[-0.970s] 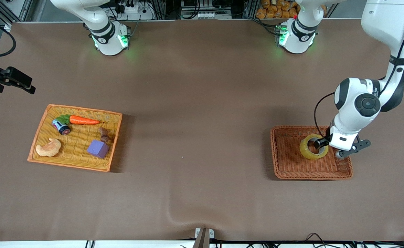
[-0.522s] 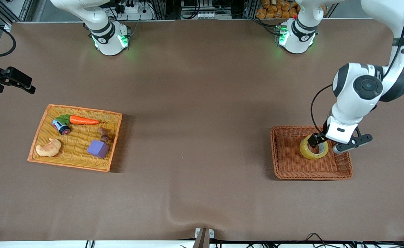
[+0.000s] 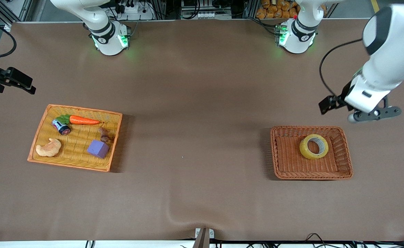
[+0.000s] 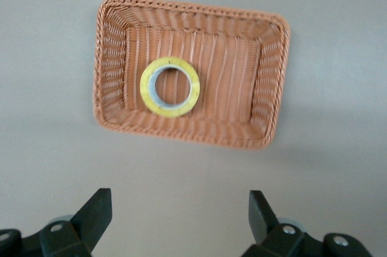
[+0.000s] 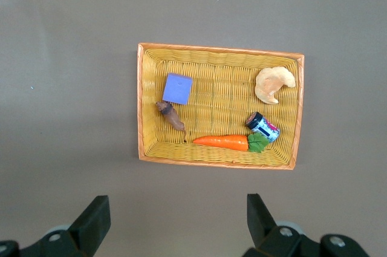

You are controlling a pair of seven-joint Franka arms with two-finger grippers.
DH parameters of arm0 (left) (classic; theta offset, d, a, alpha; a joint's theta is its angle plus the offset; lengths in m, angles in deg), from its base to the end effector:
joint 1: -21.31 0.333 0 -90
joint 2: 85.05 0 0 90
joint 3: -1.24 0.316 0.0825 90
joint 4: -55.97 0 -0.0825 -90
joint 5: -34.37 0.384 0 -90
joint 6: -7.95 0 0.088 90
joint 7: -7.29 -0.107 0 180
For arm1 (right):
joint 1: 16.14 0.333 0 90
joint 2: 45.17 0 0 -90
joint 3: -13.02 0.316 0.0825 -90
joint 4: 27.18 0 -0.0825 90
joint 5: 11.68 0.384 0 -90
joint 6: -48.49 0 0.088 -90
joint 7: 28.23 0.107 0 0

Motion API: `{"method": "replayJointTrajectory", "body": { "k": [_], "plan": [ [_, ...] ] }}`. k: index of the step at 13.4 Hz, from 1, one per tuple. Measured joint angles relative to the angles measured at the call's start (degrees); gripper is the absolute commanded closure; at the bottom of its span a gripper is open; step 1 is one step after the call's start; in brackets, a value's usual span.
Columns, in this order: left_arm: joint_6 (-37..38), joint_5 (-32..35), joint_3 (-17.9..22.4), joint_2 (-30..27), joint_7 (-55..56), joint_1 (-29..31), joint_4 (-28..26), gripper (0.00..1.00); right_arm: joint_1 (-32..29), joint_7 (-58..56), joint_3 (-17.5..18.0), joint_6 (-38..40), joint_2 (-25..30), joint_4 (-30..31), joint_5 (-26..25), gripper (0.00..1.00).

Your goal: Transfer tape with both arms

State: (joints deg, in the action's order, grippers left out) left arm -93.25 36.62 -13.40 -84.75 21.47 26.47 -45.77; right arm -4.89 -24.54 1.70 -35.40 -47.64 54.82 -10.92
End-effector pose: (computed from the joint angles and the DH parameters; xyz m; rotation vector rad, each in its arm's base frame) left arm 0.5562 -0.0891 0.5410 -3.1001 -0.1149 0.0102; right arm 0.5569 0.0037 0.6568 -3.1355 0.1006 0.0148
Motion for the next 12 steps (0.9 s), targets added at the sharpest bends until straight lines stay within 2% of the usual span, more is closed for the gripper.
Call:
{"method": "replayJointTrajectory", "body": {
  "k": [3,6,7,12],
  "plan": [
    [4.34,-0.24,1.51,-0.15,-5.45,-1.93,3.64,0.0,0.0,0.0,0.0,0.0,0.0,-0.01,0.0,0.0],
    [7.39,-0.25,10.94,-0.36,-8.43,-11.91,6.31,0.0,0.0,0.0,0.0,0.0,0.0,-0.02,0.0,0.0],
    [7.94,-0.25,12.39,-0.71,-9.68,-13.47,7.22,0.0,0.0,0.0,-0.01,0.0,0.0,-0.02,0.0,0.0],
    [12.91,-0.25,13.31,-1.97,-10.6,-13.87,10.82,0.0,0.0,0.0,-0.04,0.0,0.0,-0.03,0.0,0.0]
  ]
}}
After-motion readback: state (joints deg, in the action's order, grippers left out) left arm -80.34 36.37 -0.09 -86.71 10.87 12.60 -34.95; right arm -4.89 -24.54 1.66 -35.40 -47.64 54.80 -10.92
